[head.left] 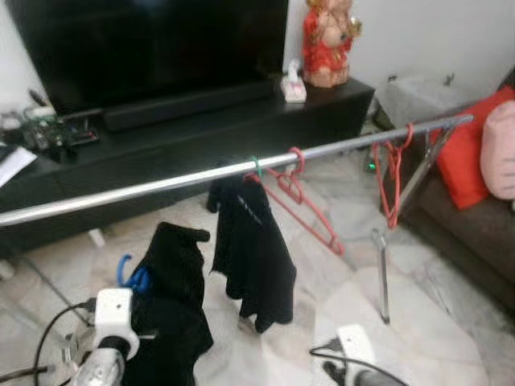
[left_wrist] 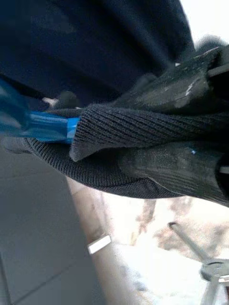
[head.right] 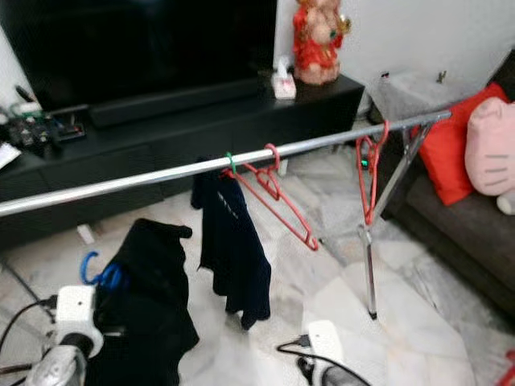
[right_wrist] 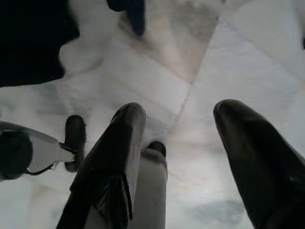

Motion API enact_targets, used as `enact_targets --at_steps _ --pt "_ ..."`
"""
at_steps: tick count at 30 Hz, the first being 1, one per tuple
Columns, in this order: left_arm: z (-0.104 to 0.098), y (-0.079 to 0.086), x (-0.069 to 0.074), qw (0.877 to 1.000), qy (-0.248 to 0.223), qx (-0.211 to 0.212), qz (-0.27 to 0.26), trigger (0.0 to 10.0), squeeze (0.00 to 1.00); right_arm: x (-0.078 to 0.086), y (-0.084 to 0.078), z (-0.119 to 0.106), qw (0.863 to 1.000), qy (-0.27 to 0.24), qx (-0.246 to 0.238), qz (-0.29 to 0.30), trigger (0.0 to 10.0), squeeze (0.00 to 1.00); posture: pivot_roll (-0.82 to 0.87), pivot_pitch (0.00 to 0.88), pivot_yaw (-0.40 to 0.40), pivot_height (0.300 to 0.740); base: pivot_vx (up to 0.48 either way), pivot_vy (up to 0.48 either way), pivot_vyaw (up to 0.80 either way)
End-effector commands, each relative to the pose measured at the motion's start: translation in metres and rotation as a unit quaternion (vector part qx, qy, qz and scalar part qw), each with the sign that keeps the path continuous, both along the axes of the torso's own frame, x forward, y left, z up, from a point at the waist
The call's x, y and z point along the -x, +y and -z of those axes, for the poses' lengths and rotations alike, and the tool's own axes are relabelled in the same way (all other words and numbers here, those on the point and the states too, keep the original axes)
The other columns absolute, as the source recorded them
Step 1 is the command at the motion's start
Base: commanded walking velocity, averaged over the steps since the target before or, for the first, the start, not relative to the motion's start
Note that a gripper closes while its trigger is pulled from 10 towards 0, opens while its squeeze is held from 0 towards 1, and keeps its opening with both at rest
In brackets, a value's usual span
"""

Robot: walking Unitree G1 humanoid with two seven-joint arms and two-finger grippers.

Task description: Hang hanger

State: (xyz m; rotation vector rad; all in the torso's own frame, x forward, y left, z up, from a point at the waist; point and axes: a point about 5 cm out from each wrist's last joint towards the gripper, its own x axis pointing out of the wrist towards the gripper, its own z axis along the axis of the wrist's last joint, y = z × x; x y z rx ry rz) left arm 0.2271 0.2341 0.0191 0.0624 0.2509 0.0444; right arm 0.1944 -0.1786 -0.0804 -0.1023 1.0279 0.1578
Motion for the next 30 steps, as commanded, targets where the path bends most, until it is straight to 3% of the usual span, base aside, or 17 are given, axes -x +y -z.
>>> enact_targets --at_steps 1,11,15,24,30 --pt "-0.004 -0.005 -0.004 1.0 -0.009 0.002 0.012 10.0 0.0 0.002 -0.01 0.0 1.0 0.004 0.013 0.007 10.0 0.0 -0.06 0.0 0.037 0.74 0.304 0.0 0.0" --pt "-0.011 -0.01 -0.01 0.999 -0.015 0.005 0.041 10.0 0.0 0.001 -0.01 -0.001 1.0 0.003 0.012 0.009 10.0 0.0 -0.06 0.0 0.039 0.74 0.314 0.0 0.0" --pt "-0.017 -0.017 -0.011 0.997 -0.025 0.011 0.068 10.0 0.0 0.001 -0.011 -0.001 1.0 0.003 0.012 0.009 10.0 0.0 -0.05 0.0 0.036 0.74 0.0 0.0 0.0" --pt "-0.035 -0.039 -0.015 0.983 -0.027 -0.014 0.183 10.0 0.0 0.0 -0.011 -0.001 1.0 0.003 0.014 0.005 10.0 0.0 -0.04 0.0 0.036 0.74 0.0 0.0 0.0" --pt "-0.048 -0.049 -0.024 0.975 -0.03 -0.015 0.218 10.0 0.0 -0.001 -0.01 -0.001 1.0 0.002 0.012 0.006 10.0 0.0 -0.05 0.0 0.043 0.74 0.0 0.0 0.0"
